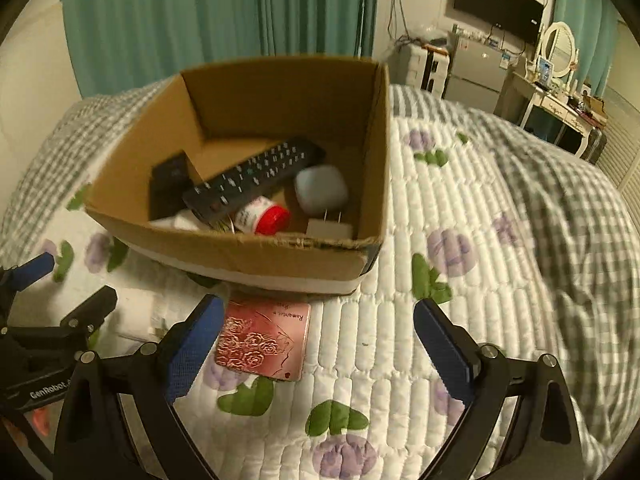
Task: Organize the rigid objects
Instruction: 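Grasp the white charger with the left gripper while the right grasps the pink card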
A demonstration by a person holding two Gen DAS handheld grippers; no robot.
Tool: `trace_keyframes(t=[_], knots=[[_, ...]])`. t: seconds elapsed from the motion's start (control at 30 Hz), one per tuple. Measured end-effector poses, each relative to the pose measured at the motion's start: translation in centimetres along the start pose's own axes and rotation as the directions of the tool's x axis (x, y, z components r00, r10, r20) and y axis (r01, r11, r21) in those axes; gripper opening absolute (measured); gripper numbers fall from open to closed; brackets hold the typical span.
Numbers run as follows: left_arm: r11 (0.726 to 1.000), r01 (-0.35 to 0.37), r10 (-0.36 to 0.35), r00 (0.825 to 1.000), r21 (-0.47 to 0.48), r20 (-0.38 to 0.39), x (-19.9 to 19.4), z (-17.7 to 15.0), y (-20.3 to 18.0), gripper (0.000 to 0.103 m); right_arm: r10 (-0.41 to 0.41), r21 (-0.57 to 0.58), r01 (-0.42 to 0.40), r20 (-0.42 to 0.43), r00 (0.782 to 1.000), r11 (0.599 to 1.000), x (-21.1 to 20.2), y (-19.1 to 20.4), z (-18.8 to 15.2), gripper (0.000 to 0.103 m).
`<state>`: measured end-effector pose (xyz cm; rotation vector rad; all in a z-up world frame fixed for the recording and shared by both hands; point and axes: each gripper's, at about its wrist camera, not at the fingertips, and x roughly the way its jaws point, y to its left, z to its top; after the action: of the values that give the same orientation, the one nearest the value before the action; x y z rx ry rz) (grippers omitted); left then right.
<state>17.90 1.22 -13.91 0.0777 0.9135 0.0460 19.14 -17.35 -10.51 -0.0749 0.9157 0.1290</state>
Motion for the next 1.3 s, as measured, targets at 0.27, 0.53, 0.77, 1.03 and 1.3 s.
trace_keyframes(t=[0.27, 0.53, 0.77, 1.03, 1.3], knots=[[1.000, 0.006, -0.005, 0.995, 0.008, -0.099, 4.3, -1.0, -1.6, 0.089, 0.040, 0.018, -0.040, -0.041, 0.998, 0.999, 3.3, -0.3, -1.4, 0.096], [1.000, 0.002, 0.000, 0.993, 0.017, -0.116, 4.7, -0.7, -1.8, 0.056, 0.064, 0.017, -0.063, -0.059, 0.996, 0.998, 3.9, -0.3, -2.2, 0.096], [1.000, 0.011, -0.012, 0.999, -0.014, -0.049, 0.8, -0.4, -0.7, 0.056, 0.073, 0.005, -0.073, -0.086, 0.994, 0.997, 4.4, 1.1, -2.4, 0.096], [1.000, 0.014, -0.014, 1.000, -0.003, 0.011, -1.9, 0.5, 0.6, 0.055, 0.050, -0.041, -0.056, -0.150, 0.988, 0.998, 6.0, 3.6, -1.8, 0.096], [0.999, 0.044, -0.044, 0.999, -0.017, 0.001, -1.3, 0.4, 0.3, 0.056, 0.025, -0.041, -0.035, -0.224, 0.974, 0.999, 8.6, 4.7, -2.2, 0.086]])
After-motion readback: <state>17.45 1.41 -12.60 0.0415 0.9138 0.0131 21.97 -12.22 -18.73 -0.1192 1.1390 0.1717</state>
